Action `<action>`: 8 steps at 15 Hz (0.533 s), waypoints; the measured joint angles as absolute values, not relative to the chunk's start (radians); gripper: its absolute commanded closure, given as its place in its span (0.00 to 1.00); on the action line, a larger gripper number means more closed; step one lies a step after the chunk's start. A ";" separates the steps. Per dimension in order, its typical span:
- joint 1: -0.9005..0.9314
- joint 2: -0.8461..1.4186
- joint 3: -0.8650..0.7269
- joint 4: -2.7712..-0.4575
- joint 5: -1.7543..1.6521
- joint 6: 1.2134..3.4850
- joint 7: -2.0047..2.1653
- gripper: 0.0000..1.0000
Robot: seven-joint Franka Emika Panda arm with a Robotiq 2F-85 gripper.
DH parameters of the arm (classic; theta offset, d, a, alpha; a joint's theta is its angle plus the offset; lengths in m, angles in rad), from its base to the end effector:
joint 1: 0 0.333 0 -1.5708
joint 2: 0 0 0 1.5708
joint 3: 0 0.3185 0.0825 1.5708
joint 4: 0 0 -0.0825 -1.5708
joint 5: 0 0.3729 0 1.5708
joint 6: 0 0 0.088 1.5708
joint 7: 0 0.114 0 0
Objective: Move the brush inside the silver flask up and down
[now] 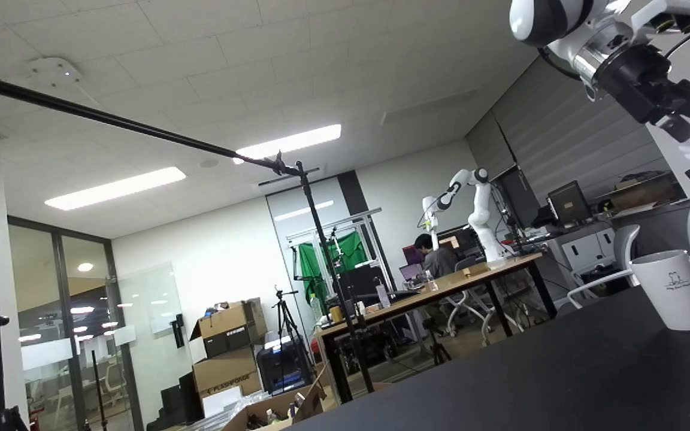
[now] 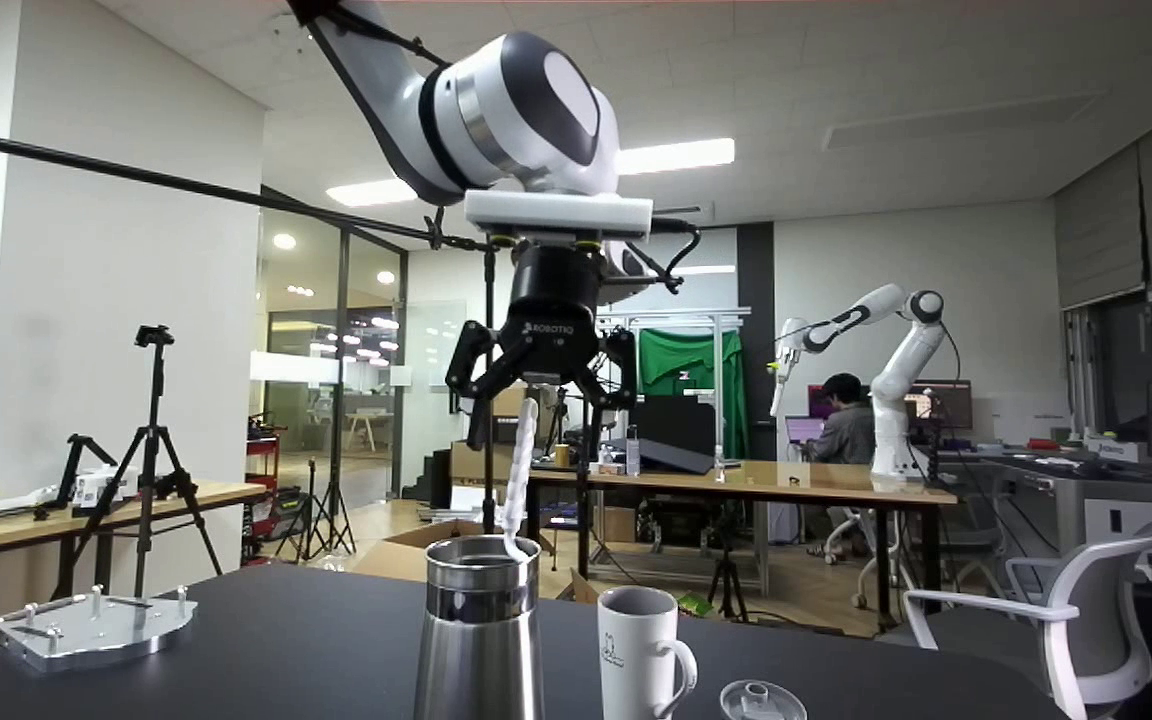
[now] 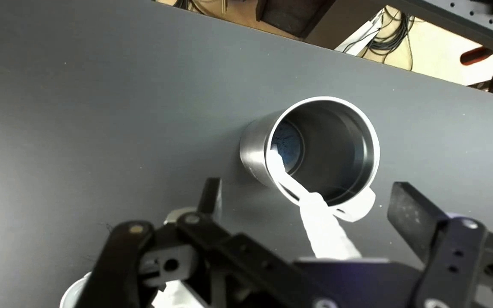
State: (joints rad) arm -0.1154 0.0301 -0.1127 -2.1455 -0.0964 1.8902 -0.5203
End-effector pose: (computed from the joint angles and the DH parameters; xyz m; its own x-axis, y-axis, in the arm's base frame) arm 0.4836 -0.1201 0.3710 0.9014 0.3247 -0.2863 0.3186 -0.9454 -0.0689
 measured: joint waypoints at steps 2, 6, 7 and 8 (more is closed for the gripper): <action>-0.112 0.030 -0.110 -2.145 -0.101 1.891 -0.428 0.22; -0.112 0.030 -0.108 -2.145 -0.098 1.892 -0.311 0.47; -0.112 0.030 -0.108 -2.146 -0.097 1.895 -0.293 0.54; -0.112 0.030 -0.108 -2.146 -0.095 1.898 -0.279 0.62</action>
State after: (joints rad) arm -0.1118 0.0300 -0.1076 -2.1457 -0.0949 1.8977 -0.2786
